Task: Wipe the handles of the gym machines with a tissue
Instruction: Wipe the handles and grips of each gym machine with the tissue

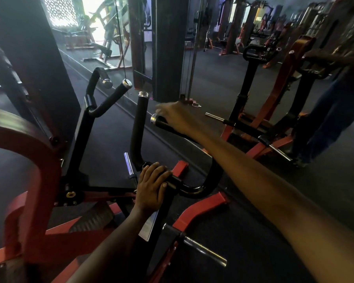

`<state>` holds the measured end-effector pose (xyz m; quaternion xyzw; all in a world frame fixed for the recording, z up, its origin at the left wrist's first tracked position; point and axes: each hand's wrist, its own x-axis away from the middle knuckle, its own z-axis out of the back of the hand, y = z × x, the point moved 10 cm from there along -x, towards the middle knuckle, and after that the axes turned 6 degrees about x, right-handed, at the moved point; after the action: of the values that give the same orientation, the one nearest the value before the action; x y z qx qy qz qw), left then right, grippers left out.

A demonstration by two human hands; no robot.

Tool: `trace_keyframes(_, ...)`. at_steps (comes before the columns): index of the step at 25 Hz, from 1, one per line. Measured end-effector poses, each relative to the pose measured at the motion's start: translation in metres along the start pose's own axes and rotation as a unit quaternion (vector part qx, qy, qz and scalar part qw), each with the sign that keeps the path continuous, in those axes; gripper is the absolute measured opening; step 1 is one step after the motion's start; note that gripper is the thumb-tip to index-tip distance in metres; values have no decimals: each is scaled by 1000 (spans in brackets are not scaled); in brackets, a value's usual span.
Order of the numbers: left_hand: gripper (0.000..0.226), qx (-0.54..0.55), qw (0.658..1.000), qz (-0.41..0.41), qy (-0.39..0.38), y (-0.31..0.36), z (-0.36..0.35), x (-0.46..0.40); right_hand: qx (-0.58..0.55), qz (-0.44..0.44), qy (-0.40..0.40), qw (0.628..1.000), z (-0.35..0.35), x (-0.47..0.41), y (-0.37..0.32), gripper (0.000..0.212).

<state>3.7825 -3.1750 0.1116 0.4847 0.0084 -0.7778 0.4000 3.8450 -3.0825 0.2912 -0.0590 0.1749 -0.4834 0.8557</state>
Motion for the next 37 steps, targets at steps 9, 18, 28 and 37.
trace_keyframes(9, 47, 4, 1000, -5, 0, 0, 0, 1, 201, 129, -35, 970, -17, 42, -1, 43)
trace_keyframes(18, 51, -2, 1000, -2, -1, 0, 2, 1, 172, 118, 20, 978, -9, 88, 31, 52)
trace_keyframes(28, 50, -5, 1000, 13, -19, -2, 1, 3, -39, -145, 12, 989, 30, 108, 80, 32)
trace_keyframes(37, 51, 9, 999, 7, -32, -1, -3, 0, 40, -109, 88, 989, 13, 96, 45, 50)
